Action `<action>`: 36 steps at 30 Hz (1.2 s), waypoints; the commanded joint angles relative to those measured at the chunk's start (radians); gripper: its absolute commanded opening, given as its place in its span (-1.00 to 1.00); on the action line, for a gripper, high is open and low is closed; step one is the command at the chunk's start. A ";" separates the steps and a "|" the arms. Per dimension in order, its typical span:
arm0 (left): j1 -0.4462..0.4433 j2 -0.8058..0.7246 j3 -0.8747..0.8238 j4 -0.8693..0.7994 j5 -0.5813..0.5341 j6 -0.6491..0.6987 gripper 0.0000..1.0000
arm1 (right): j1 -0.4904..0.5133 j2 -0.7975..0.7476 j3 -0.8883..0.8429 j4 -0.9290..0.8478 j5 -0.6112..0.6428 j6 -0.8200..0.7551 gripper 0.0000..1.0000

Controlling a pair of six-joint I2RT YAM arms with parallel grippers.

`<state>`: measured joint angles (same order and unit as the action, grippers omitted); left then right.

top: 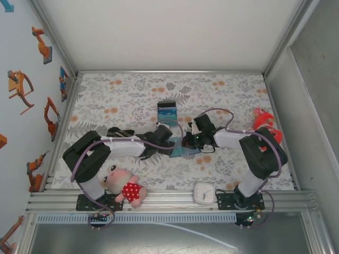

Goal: Take the credit cards out of the card holder

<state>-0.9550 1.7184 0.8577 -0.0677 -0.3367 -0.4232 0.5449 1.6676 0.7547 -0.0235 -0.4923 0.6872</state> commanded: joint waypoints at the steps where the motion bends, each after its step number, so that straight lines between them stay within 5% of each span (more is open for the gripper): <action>1: -0.002 0.009 0.004 -0.025 0.001 0.028 0.94 | -0.013 -0.027 0.016 -0.052 0.044 -0.031 -1.00; 36: -0.014 0.046 0.101 0.027 0.016 0.109 0.94 | -0.029 -0.076 0.052 -0.144 0.093 -0.090 -1.00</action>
<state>-0.9646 1.7332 0.9463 -0.0223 -0.3210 -0.3317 0.5236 1.6207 0.7860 -0.1459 -0.4129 0.6083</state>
